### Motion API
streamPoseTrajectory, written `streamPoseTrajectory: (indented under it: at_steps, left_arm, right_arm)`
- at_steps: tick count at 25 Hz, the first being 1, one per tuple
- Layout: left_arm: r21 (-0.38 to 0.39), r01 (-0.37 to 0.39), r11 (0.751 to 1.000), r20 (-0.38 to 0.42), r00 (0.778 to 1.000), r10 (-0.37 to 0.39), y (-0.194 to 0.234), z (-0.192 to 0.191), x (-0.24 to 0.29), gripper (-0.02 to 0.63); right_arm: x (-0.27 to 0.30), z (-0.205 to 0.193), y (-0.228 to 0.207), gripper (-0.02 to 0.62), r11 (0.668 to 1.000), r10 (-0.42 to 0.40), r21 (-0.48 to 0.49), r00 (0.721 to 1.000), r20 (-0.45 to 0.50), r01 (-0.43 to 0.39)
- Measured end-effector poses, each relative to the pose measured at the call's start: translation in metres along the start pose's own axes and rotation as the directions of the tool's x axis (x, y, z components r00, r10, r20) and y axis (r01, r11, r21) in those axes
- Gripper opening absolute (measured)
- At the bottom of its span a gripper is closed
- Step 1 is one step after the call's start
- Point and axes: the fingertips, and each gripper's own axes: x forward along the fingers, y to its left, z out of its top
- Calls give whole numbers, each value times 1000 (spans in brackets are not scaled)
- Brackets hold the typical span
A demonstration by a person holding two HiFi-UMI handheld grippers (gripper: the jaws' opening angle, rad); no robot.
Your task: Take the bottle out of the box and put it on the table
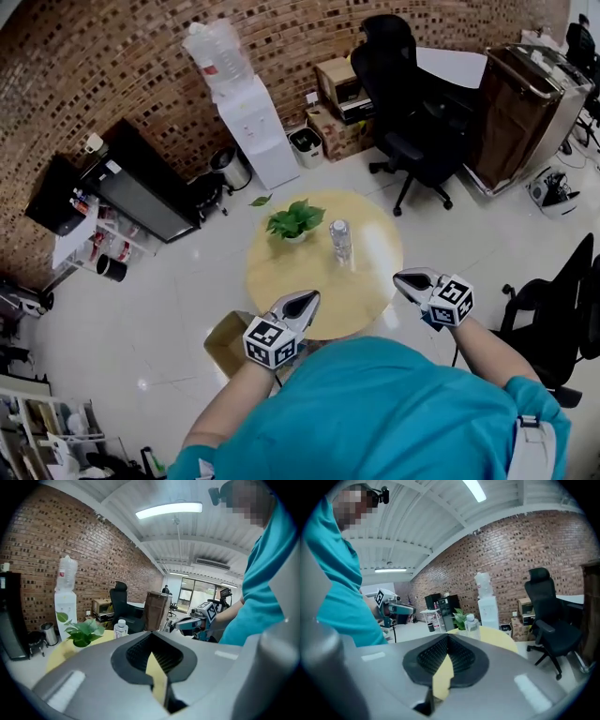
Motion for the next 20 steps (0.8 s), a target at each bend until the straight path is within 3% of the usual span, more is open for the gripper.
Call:
streamPoseTrajectory:
  at_steps: [4, 11, 15, 20]
  left_arm:
    - [-19, -104, 994, -10, 995, 104, -29, -34, -14, 5]
    - [-43, -232, 972, 28, 972, 233, -40, -72, -88, 5]
    - [-49, -251, 967, 80, 964, 255, -64, -94, -143, 5]
    - [-56, -226, 973, 135, 963, 232, -85, -111, -229, 5]
  right_arm:
    - [-15, -37, 12, 2, 994, 104, -31, 994, -35, -105]
    - [6, -64, 63, 2, 979, 195, -52, 979, -66, -198]
    - [11, -78, 117, 2, 976, 205, -67, 976, -68, -209]
    - [29, -73, 191, 2, 985, 148, -76, 987, -65, -153]
